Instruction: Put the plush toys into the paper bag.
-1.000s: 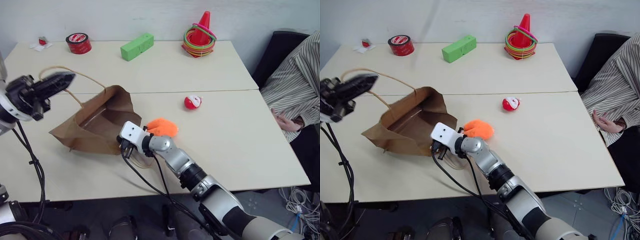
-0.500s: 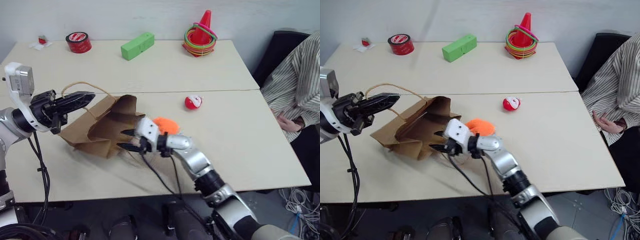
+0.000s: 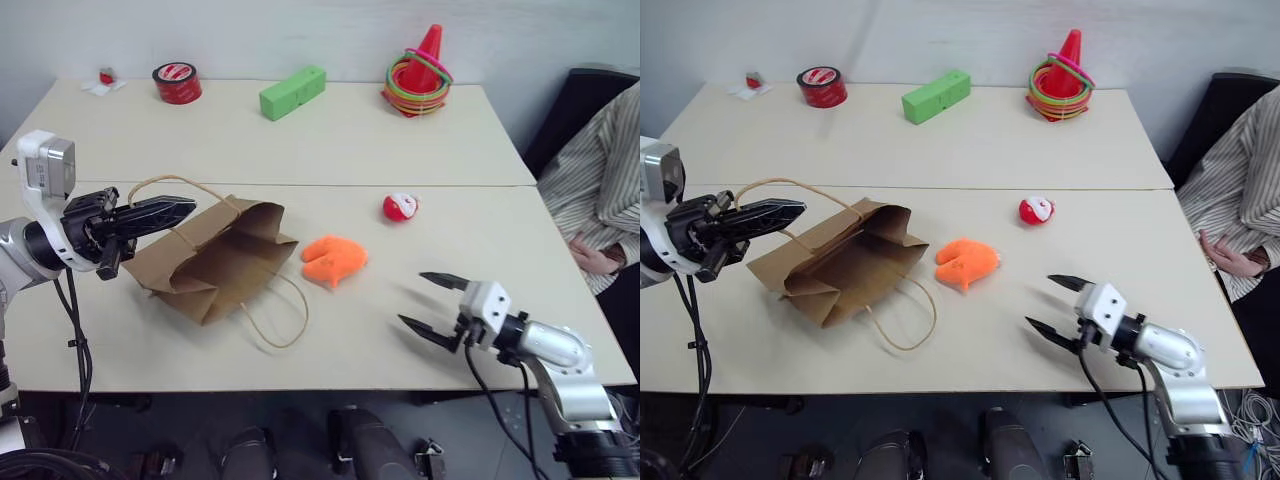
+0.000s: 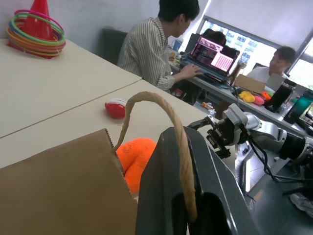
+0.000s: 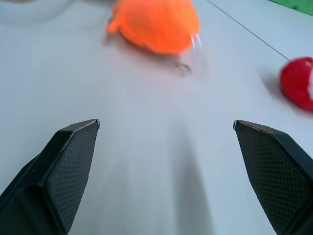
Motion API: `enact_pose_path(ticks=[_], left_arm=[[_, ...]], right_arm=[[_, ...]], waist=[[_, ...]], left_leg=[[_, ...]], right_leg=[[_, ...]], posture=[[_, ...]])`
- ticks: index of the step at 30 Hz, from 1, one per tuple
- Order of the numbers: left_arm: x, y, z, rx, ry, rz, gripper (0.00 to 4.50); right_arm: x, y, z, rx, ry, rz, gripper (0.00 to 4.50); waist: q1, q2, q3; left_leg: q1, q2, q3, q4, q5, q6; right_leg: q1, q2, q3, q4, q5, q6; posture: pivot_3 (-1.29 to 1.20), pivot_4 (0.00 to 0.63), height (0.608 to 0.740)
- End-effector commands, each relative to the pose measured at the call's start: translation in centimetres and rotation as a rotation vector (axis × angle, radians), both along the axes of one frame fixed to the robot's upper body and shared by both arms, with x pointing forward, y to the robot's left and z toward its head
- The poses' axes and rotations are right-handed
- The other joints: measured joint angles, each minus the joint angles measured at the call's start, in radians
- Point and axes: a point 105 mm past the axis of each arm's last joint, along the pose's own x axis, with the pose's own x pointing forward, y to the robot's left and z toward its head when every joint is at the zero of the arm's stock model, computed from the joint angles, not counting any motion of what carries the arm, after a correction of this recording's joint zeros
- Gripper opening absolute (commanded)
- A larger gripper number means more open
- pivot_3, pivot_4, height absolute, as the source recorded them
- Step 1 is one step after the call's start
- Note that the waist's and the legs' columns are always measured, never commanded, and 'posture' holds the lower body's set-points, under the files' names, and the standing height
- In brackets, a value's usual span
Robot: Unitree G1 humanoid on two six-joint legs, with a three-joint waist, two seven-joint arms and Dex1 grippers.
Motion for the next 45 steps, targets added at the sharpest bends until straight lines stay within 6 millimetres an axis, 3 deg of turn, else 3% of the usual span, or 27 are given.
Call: enact_pose_path(ticks=[1,5,11,15,20,24,26,31,35,37,39,41,45], left_arm=[[0.0,0.6,0.6,0.009,-0.035,0.030,0.00],[0.1,0.7,0.2,0.037,-0.019,0.030,0.00],[0.2,0.6,0.2,0.073,-0.026,0.023,0.00],[0.2,0.4,0.3,0.084,-0.034,0.019,0.00],[0.3,0.0,0.5,0.084,-0.050,0.007,0.00],[0.4,-0.7,0.8,0.076,-0.063,-0.016,0.00],[0.6,-1.0,1.0,0.071,-0.070,-0.025,0.00],[0.5,-1.8,1.6,0.048,-0.098,-0.069,0.00],[0.2,-2.7,2.3,0.022,-0.110,-0.111,0.00],[-0.4,-3.2,2.2,0.027,-0.086,-0.152,0.00],[-0.8,-3.5,2.0,0.037,-0.070,-0.177,0.00],[-1.2,-3.8,1.8,0.049,-0.057,-0.194,0.00],[-1.4,-4.0,1.5,0.060,-0.052,-0.199,0.00]], right_arm=[[0.7,1.9,1.9,-0.025,-0.118,0.060,4.49],[3.2,8.0,3.7,-0.014,-0.150,0.210,4.49],[7.0,12.4,3.7,-0.123,-0.100,0.255,4.49],[8.9,12.2,1.7,-0.252,0.063,0.205,3.56],[9.5,12.8,3.8,-0.208,0.035,0.229,1.87],[8.8,10.6,5.2,-0.173,0.060,0.259,0.72],[7.2,9.6,6.2,-0.163,0.093,0.340,0.37],[4.1,10.6,8.2,-0.104,0.150,0.472,0.31],[3.1,14.9,8.6,-0.041,0.165,0.524,0.31],[4.0,18.2,7.9,-0.013,0.196,0.470,0.31],[4.8,20.0,7.2,-0.037,0.211,0.427,0.31],[5.1,21.9,8.6,0.025,0.198,0.433,0.31],[4.9,23.0,9.3,-0.001,0.169,0.479,0.31]], waist=[[-0.010,0.000,0.000],[-0.030,0.000,0.000],[-0.015,0.002,0.001],[-0.009,0.002,0.001],[-0.010,0.002,0.001],[-0.009,0.002,0.001],[0.003,0.002,0.002],[0.006,0.003,0.002],[-0.004,0.003,0.002],[-0.013,0.003,0.002],[-0.018,0.003,0.002],[-0.014,0.002,0.002],[-0.008,0.002,0.001]], left_leg=[[0.000,0.000,0.000,0.000,0.000,0.000],[0.001,0.000,0.000,0.000,0.002,-0.003],[-0.003,0.001,-0.003,-0.001,0.002,-0.004],[-0.004,0.001,-0.001,0.000,0.000,-0.001],[-0.003,0.000,-0.001,0.003,0.000,0.000],[-0.003,0.000,-0.001,0.002,0.000,0.000],[-0.004,0.000,-0.001,0.002,0.000,0.000],[-0.003,0.001,-0.001,0.002,-0.001,0.000],[-0.002,0.001,-0.001,0.002,0.000,-0.001],[-0.002,0.001,-0.001,0.002,0.000,-0.002],[-0.003,0.002,-0.001,0.002,0.001,-0.003],[-0.006,0.001,-0.001,0.002,0.001,-0.003],[-0.010,0.001,-0.001,0.003,0.001,-0.002]], right_leg=[[0.000,0.001,0.000,0.000,0.000,0.000],[-0.001,0.002,0.000,0.003,0.001,-0.001],[-0.003,0.002,-0.002,0.002,-0.002,-0.002],[-0.004,-0.001,-0.001,0.002,-0.002,-0.001],[-0.002,-0.001,-0.001,0.004,-0.002,0.000],[-0.002,-0.001,-0.001,0.004,-0.002,0.000],[-0.003,-0.001,-0.001,0.002,-0.002,0.000],[-0.003,0.000,-0.001,0.002,-0.002,0.000],[-0.003,0.001,-0.001,0.005,-0.002,0.000],[-0.003,0.001,0.000,0.006,-0.002,0.000],[-0.005,0.001,0.000,0.008,-0.002,-0.001],[-0.009,0.000,0.000,0.009,-0.003,-0.001],[-0.012,-0.001,0.000,0.008,-0.003,-0.001]], posture=[[0.00,0.150,0.740],[0.00,0.150,0.740],[0.00,0.150,0.740],[0.00,0.150,0.740],[0.00,0.150,0.740],[0.00,0.150,0.740],[0.00,0.150,0.740],[0.00,0.150,0.740],[0.00,0.150,0.740],[0.00,0.150,0.740],[0.00,0.150,0.740],[0.00,0.150,0.740],[0.00,0.150,0.740]])
